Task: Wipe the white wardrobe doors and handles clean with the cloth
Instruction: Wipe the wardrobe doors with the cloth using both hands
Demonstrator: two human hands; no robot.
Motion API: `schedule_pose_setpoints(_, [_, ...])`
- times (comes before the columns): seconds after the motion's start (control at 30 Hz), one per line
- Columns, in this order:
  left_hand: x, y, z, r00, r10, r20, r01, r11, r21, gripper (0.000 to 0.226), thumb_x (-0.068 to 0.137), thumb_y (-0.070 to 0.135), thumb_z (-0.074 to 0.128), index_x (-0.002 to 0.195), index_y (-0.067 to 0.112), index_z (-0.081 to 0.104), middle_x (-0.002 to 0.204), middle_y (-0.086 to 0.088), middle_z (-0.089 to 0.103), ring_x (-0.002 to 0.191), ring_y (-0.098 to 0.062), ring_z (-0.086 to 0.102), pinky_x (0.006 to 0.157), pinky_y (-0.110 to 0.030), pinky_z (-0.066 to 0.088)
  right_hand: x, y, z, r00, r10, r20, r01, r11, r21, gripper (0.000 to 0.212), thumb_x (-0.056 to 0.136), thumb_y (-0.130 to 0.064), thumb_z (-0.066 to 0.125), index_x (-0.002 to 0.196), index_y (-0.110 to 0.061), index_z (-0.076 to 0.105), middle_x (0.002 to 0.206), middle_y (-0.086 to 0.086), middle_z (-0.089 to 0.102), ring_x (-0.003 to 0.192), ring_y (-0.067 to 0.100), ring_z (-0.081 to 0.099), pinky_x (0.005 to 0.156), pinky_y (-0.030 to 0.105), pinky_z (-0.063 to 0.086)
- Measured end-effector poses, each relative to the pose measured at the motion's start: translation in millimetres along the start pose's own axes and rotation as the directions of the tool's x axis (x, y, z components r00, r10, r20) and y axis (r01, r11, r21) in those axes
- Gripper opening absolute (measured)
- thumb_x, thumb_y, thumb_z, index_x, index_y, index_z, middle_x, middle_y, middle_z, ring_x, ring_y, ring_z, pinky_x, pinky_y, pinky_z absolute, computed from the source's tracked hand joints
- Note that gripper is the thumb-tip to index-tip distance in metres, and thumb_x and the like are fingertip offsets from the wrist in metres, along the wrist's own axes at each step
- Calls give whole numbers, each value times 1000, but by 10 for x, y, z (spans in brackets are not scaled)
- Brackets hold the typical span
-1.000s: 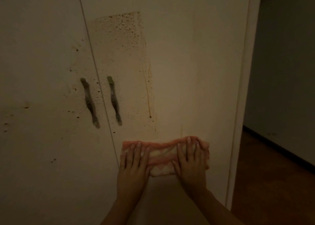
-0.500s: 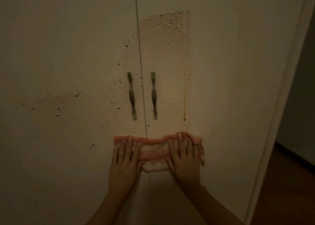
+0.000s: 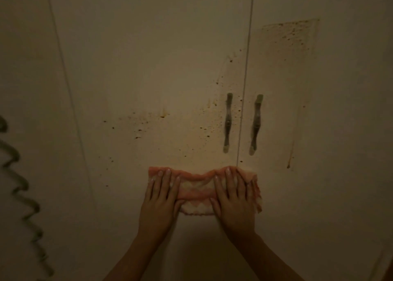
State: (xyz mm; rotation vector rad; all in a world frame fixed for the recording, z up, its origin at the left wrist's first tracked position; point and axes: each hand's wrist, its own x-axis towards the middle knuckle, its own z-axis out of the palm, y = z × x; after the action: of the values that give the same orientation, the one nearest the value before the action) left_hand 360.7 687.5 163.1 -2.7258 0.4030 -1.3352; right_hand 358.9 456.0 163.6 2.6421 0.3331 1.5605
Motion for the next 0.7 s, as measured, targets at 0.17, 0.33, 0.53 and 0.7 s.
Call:
schedule_pose_setpoints(0.17, [-125, -425, -29, 999, -44, 10, 44, 999, -7, 70, 92, 47, 38, 151, 12, 21, 156, -18, 25, 150, -30, 5, 118, -46, 16, 124, -426, 100, 999, -37, 7, 36, 999, 26, 62, 93, -46, 42, 148, -18, 37, 157, 15, 29, 141, 35, 33, 108, 60, 27])
schedule_pose_setpoints(0.33, [-224, -783, -47, 996, -90, 29, 90, 996, -10, 66, 97, 50, 30, 150, 12, 24, 157, -18, 24, 150, -28, 2, 120, -42, 10, 210, -762, 199, 996, -89, -5, 89, 996, 10, 61, 93, -47, 46, 146, -17, 44, 158, 15, 28, 142, 34, 32, 117, 57, 12])
schedule_pose_setpoints(0.53, [-368, -1266, -52, 992, -125, 23, 125, 992, -11, 69, 95, 50, 33, 152, 16, 16, 159, -13, 15, 151, -27, 0, 121, -39, 6, 349, -1246, 290, 989, -145, -13, 145, 989, 31, 61, 94, -48, 45, 148, -17, 40, 159, 13, 26, 144, 33, 30, 117, 54, 12])
schedule_pose_setpoints(0.7, [-374, -1501, -57, 993, -113, 29, 113, 994, 10, 67, 97, 51, 31, 151, 13, 20, 157, -18, 22, 150, -30, 5, 120, -41, 11, 447, -1438, 321, 989, -145, -22, 145, 989, 29, 62, 94, -48, 43, 149, -19, 37, 161, 11, 26, 142, 31, 32, 116, 53, 16])
